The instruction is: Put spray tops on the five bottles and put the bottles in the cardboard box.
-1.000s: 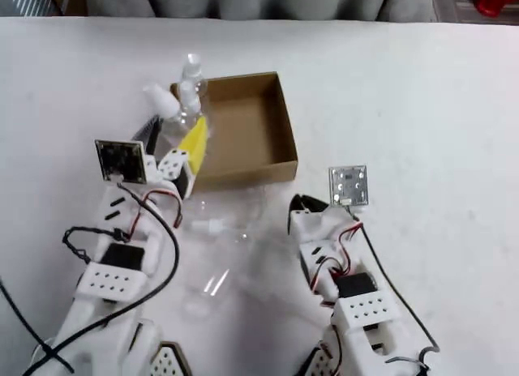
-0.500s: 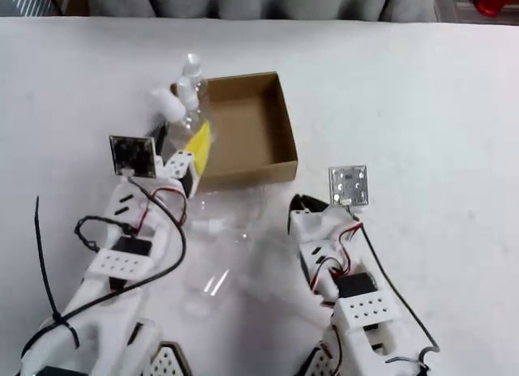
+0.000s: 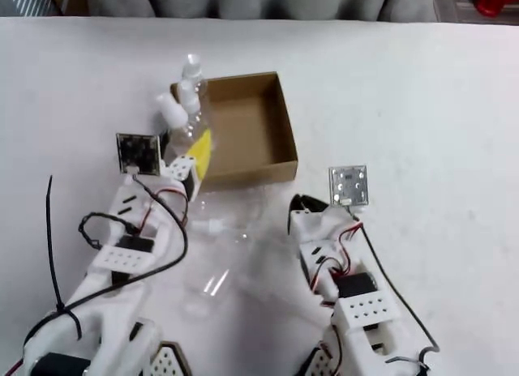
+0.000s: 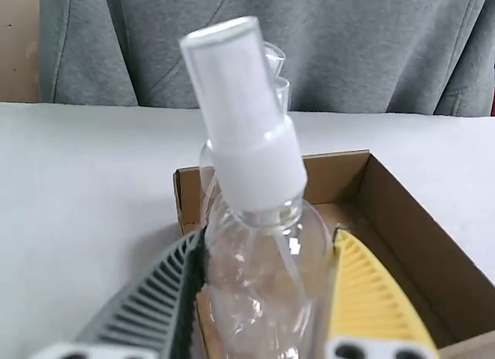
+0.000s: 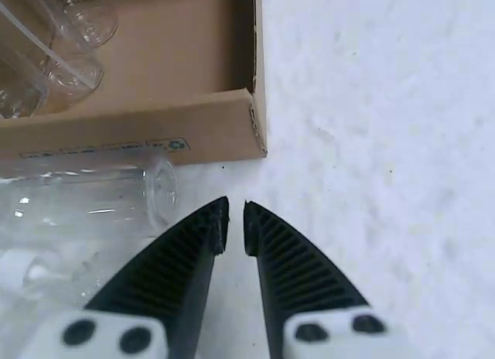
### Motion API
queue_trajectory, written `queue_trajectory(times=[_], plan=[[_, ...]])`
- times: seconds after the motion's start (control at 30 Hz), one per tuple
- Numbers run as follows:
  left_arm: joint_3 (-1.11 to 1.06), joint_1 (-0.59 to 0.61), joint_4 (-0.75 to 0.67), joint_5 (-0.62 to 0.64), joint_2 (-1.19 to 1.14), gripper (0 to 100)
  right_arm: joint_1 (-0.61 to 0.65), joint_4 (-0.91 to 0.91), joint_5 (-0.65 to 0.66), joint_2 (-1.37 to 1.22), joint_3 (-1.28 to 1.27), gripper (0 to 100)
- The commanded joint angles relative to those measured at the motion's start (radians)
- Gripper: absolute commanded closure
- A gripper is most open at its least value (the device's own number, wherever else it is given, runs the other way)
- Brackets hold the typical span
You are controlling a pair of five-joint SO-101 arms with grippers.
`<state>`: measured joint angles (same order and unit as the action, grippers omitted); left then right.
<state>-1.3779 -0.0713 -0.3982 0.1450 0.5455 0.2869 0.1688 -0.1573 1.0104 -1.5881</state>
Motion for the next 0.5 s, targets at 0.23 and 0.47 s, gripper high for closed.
queue_trajectory(times=[0.23,0.47], plan=[[0.015,-0.008,-0.032,-0.012,-0.045,98,-0.012,-0.013,0.002,0.015,0.006,98.1],[0.015,-0.012,-0.032,-0.012,-0.081,98,-0.013,-0.013,0.002,0.015,0.006,98.1]])
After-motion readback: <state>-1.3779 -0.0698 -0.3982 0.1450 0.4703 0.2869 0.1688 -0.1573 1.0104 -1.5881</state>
